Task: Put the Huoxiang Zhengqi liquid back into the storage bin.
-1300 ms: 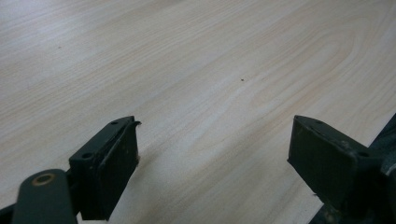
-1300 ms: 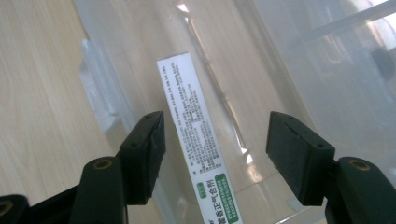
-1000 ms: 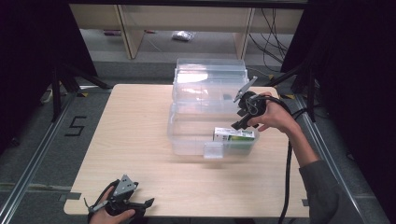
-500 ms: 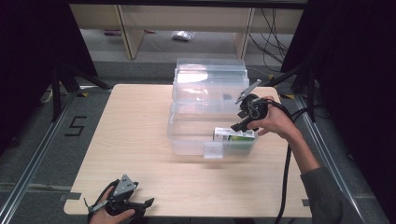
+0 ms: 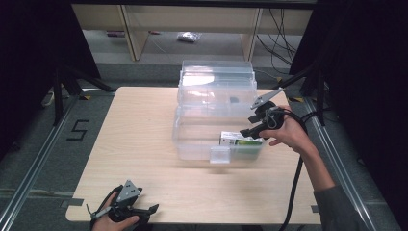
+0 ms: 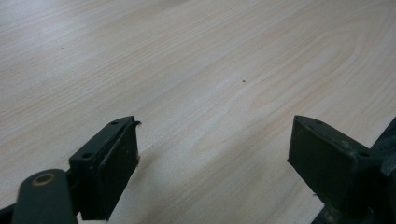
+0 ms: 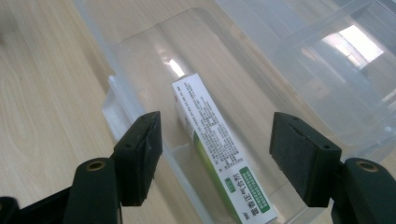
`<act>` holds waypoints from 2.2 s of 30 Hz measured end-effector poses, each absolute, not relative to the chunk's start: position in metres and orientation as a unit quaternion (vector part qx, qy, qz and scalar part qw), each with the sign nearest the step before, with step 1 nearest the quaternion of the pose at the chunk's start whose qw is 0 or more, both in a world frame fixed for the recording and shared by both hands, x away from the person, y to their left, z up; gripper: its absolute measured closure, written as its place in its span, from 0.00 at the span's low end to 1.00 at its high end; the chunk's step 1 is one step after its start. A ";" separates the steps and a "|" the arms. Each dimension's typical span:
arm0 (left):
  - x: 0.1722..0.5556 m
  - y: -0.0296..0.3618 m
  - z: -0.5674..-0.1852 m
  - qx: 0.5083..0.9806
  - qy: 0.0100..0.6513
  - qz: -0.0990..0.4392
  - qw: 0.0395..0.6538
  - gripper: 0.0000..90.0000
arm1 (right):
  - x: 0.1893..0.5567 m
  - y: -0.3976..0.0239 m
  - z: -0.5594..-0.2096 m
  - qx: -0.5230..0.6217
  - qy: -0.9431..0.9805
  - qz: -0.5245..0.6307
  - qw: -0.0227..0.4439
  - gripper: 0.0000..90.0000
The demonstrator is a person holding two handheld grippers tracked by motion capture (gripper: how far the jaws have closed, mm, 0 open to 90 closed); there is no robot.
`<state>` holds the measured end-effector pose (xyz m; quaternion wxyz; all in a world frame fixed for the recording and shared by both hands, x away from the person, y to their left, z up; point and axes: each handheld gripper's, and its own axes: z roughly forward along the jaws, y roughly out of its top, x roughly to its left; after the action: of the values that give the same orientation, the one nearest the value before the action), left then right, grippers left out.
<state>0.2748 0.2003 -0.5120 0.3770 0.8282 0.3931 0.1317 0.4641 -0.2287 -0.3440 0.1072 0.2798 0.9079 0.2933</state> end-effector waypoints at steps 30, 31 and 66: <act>0.274 0.200 -0.512 0.828 0.394 0.131 0.376 0.17 | 0.426 -0.235 -0.364 0.317 0.861 0.377 0.128 0.28; 0.275 0.200 -0.512 0.828 0.394 0.131 0.377 0.17 | 0.423 -0.234 -0.365 0.318 0.857 0.383 0.131 0.28; 0.275 0.201 -0.512 0.827 0.394 0.134 0.378 0.17 | 0.359 -0.247 -0.420 0.330 0.825 0.443 0.116 0.26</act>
<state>0.2746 0.2007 -0.5117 0.3778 0.8270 0.3942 0.1340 0.3588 -0.2466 -0.4203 0.1164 0.3304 0.8250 0.4434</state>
